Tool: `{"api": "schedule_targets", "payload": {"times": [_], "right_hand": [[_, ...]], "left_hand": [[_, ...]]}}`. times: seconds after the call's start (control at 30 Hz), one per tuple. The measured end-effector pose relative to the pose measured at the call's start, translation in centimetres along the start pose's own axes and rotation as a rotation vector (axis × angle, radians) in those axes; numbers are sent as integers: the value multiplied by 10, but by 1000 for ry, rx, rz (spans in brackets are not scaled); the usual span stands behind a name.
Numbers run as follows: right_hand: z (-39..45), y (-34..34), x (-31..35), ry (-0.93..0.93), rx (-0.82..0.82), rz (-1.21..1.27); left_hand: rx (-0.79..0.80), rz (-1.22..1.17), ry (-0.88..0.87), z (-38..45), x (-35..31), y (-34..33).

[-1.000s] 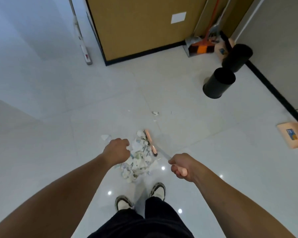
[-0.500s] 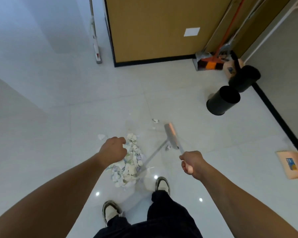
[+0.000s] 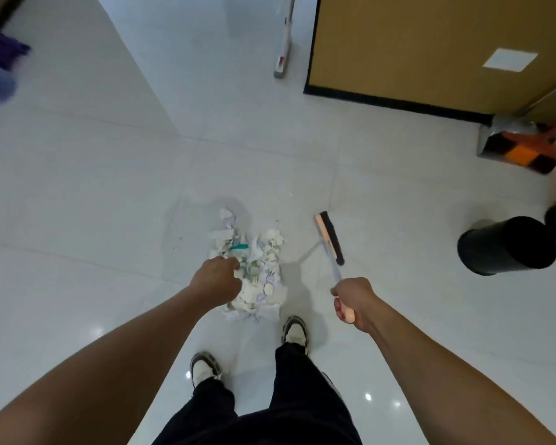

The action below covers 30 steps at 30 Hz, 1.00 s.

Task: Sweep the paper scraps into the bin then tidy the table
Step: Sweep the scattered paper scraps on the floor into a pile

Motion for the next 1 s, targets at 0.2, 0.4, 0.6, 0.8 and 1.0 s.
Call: {"api": "schedule_targets", "payload": {"times": [0.2,0.4,0.6,0.8,1.0], "right_hand": [[-13,4,59,89,118,-48],[-7,-12,108,211,50,-160],[25,-40,136,233,21,-280],[8,-57,123,223,170,-488],[-34,-82,135,331,235,-580]], "left_hand": [[-84,-29,14,10,-15,24],[-105,-94,119,3,14,34],[-99,-113,268,-20,65,25],[-80,-126,317,-20,78,19],[-97,-131,222,-5,62,36]]}}
Point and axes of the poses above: each hand's wrist, its own z-axis towards the middle knuckle, its own y-axis out of the back of the hand, x = y × z, the point moved 6 cm from there along z, towards the middle knuckle, and after that the axes turned 6 degrees about -x, right-handed, at the moved point
